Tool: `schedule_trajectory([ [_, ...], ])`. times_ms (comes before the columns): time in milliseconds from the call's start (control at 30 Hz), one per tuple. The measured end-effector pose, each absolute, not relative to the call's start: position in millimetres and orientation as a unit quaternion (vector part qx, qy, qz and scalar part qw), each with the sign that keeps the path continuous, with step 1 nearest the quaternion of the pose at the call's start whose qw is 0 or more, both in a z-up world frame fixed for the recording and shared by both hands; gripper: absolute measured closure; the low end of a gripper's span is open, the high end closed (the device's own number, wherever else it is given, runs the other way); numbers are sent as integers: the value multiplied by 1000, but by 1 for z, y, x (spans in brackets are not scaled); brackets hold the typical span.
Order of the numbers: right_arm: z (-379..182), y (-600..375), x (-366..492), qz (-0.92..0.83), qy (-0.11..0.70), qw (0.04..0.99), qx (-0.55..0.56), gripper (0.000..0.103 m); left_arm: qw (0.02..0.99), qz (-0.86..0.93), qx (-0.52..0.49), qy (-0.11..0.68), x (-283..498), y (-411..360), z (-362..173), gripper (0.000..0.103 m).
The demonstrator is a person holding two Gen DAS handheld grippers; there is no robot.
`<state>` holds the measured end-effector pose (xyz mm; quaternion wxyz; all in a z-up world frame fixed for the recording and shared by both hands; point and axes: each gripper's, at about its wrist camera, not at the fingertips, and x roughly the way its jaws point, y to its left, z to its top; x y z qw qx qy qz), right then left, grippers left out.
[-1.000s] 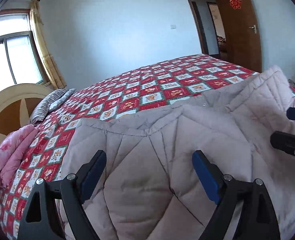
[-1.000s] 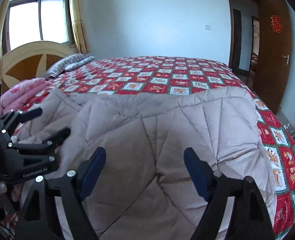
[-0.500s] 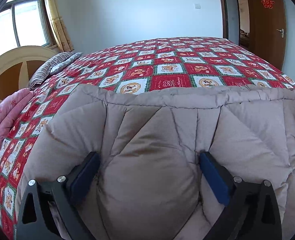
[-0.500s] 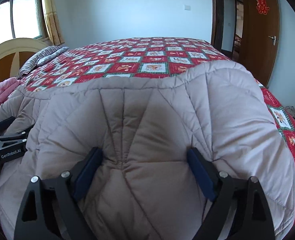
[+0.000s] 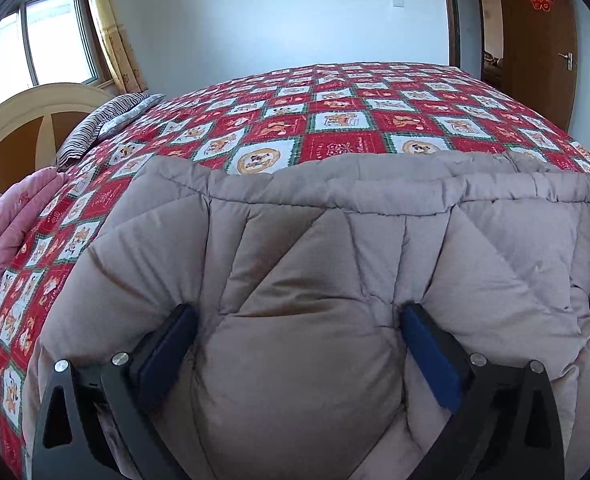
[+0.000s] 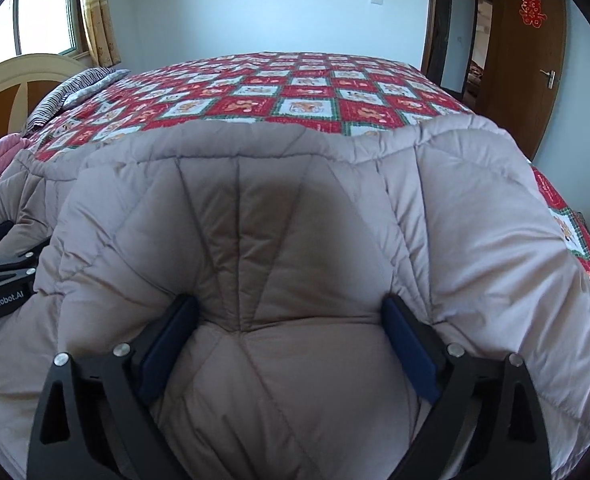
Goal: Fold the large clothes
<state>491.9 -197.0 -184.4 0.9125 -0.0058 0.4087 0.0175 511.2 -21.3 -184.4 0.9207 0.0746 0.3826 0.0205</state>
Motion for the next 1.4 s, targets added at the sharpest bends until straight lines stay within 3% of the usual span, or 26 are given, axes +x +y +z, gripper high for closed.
schedule_trajectory([
  [400, -179, -194, 491, 6, 411, 912, -9, 8, 918, 16, 69, 389, 514, -19, -188, 1],
  [633, -139, -152, 439, 70, 338, 939, -1, 8, 919, 16, 68, 388, 514, -18, -188, 1],
  [967, -184, -129, 455, 40, 380, 922, -61, 3, 919, 16, 70, 387, 514, -18, -188, 1],
  [1400, -193, -128, 458, 33, 393, 916, -66, 0, 919, 17, 71, 387, 514, -18, -188, 1],
])
